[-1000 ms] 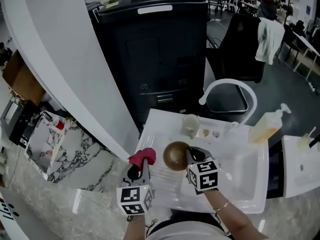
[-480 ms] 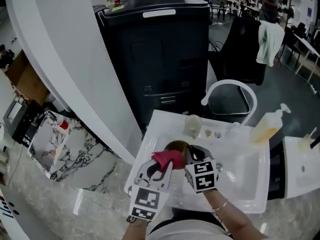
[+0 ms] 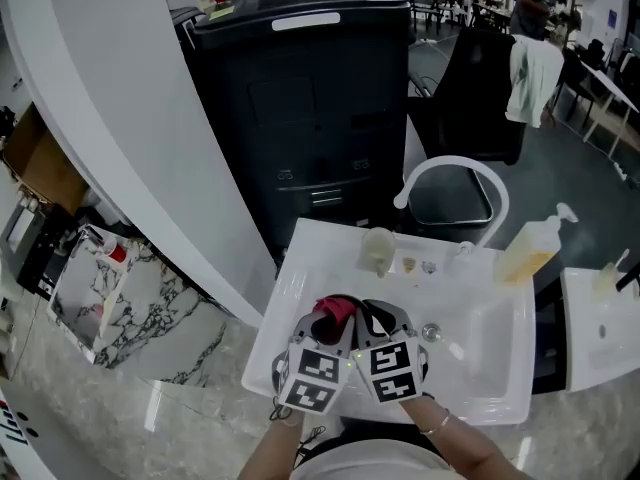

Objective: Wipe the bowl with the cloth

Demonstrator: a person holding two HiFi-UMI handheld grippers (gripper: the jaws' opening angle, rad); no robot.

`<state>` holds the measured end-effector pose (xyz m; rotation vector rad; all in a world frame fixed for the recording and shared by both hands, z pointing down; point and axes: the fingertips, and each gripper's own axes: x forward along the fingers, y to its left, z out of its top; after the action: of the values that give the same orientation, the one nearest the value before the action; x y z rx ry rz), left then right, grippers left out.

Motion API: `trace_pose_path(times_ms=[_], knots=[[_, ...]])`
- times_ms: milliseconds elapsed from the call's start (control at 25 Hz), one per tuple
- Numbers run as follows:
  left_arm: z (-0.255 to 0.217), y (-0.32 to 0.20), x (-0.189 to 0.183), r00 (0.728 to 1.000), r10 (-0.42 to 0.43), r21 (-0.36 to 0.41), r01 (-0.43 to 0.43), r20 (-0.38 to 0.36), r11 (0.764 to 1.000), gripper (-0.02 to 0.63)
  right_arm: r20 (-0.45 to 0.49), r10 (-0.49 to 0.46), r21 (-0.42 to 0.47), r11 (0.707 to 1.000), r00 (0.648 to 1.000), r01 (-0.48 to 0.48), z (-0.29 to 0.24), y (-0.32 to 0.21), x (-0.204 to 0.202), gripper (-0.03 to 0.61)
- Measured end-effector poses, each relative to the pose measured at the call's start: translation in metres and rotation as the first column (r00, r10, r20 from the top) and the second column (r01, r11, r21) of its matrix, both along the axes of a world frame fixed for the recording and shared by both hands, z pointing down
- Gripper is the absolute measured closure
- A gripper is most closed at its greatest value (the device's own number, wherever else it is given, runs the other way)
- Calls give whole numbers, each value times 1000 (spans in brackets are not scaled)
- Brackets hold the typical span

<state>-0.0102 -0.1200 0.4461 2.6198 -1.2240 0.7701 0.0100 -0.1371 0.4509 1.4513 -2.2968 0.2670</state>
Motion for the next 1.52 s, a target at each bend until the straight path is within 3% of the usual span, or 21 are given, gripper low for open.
trace_pose_path(times_ms=[320,520,760,960,1120,1320,1520], knots=[[-1,-11,-9,995,-69,-14,68,-66,998,561,-14,-11,-17,1000,1000,10,10,2,-1,561],[-12,-14,-33,975,-171,-34,168,-141,985,561,-5,9,-35,999,1000,-9,16,-3,3,563],[-22,-8,-73,944,-274,-28,274,-182,961,561,8,21,-54,998,1000,-21,20,-7,5,560],[-33,5,-61,919,-220,-75,206,-327,976,561,33,13,-53,999,999,-11,19,-9,-2,561],[-13,8,-41,950,-199,-91,182,-241,979,561,60,6,-40,999,998,-3,11,-8,-8,561],[11,1,-24,963,-189,-133,165,-193,977,561,79,-10,-39,999,997,13,6,-4,-13,551],[23,-8,-27,982,-185,-75,181,-46,981,561,84,7,-43,999,996,-3,7,-3,-6,546]])
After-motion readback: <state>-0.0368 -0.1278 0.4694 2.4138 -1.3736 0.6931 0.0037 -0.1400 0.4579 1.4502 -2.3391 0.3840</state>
